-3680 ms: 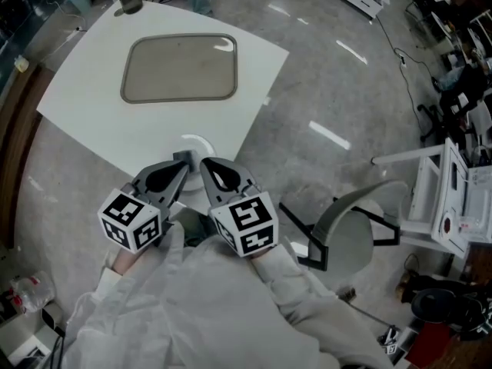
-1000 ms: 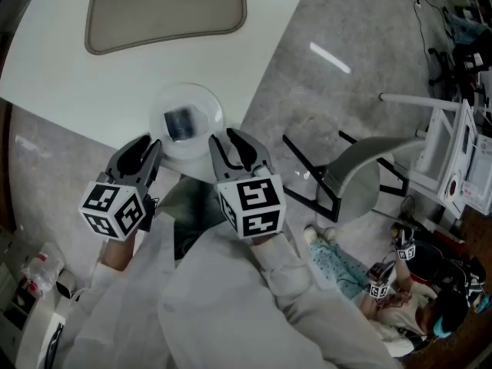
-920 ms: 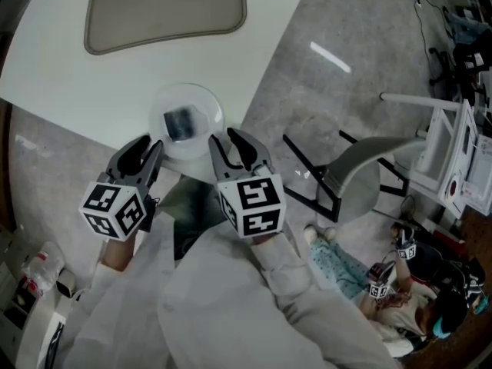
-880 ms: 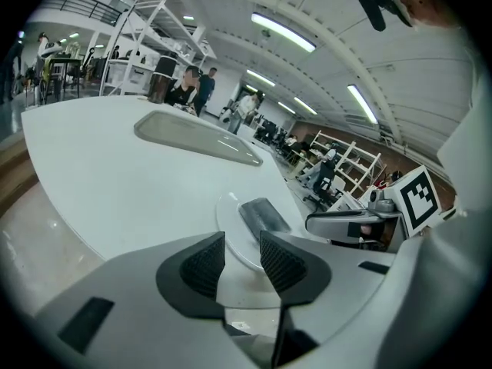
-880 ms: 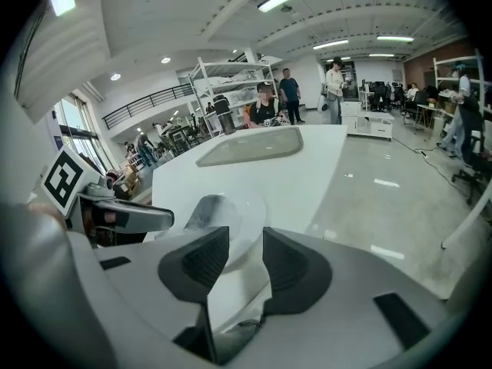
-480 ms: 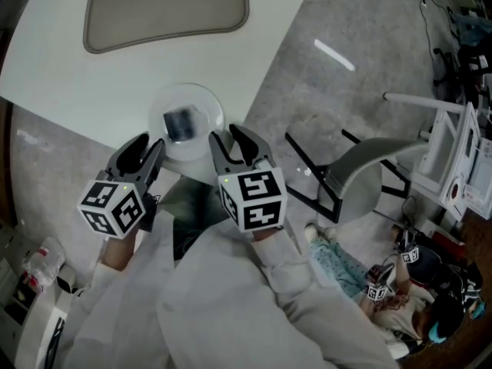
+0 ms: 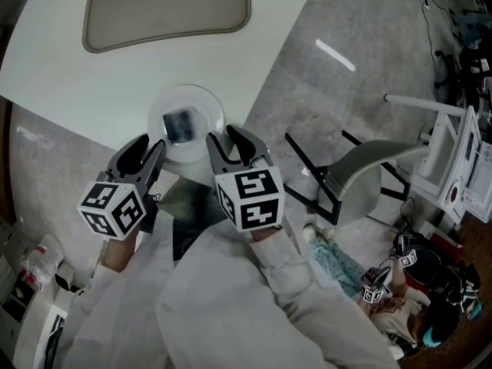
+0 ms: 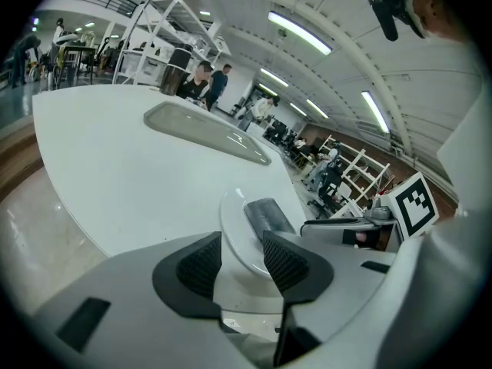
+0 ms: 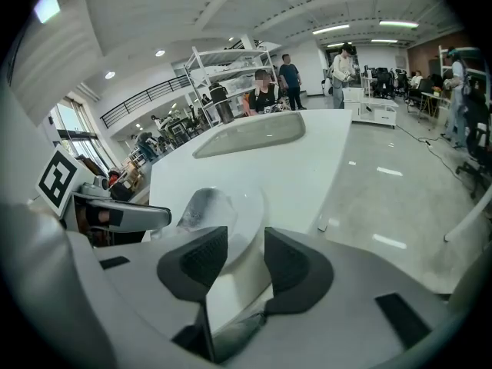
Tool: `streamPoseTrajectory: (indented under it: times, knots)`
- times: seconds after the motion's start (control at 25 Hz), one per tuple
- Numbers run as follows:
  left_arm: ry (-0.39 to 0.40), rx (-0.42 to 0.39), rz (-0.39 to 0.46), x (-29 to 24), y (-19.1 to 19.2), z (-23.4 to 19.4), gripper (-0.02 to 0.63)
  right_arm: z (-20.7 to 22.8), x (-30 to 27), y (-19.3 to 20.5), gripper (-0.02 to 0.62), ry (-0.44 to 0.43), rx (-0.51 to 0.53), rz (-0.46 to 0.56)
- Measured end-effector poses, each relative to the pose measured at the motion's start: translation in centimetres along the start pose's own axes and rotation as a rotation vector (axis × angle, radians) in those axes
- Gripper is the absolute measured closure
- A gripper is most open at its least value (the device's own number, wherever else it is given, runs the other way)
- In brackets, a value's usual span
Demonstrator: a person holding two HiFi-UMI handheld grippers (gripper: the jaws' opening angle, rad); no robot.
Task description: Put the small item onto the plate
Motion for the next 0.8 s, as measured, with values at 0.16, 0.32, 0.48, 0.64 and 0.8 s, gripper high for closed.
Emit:
streamPoseTrajectory:
  times: [0.16,0.32,0.48,0.64,0.8]
  knots:
    - [0.005,-0.005,-0.012,0.22,-0.01,-0.14,0.454,-0.02,0.01,-0.19,0.459,-0.023,-0.062,-0.014]
    - [0.004,0.026,-0.019,-0.13,0.06,-0.21,0.454,0.21,-0.28,-0.14,0.459,-0.037,-0.088,-0.034]
    - [0.002,0.056,-0.015,-0.36,-0.05,-0.16,0.454,0.30,-0.58,-0.27,0.459,-0.055,-0.148,-0.033]
    - [0.010,0.083,-0.001,-0.16,-0.13,-0.06,0.454,0.21,-0.42,-0.34,0.460,-0.056,-0.186,-0.025]
    - [0.006,0.095,0.012,-0.42,0.05,-0.19,0.455,0.37,-0.49,-0.10,0.462,-0.037,-0.171,-0.023]
Point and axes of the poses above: the fingertips, and each gripper's own axes: x backward along the fingers, z to its right, y out of its underside, the point moved 8 cm from there along x, backward along the fingers, and after that the axes turned 4 degrees about x, right-handed, at the moved point
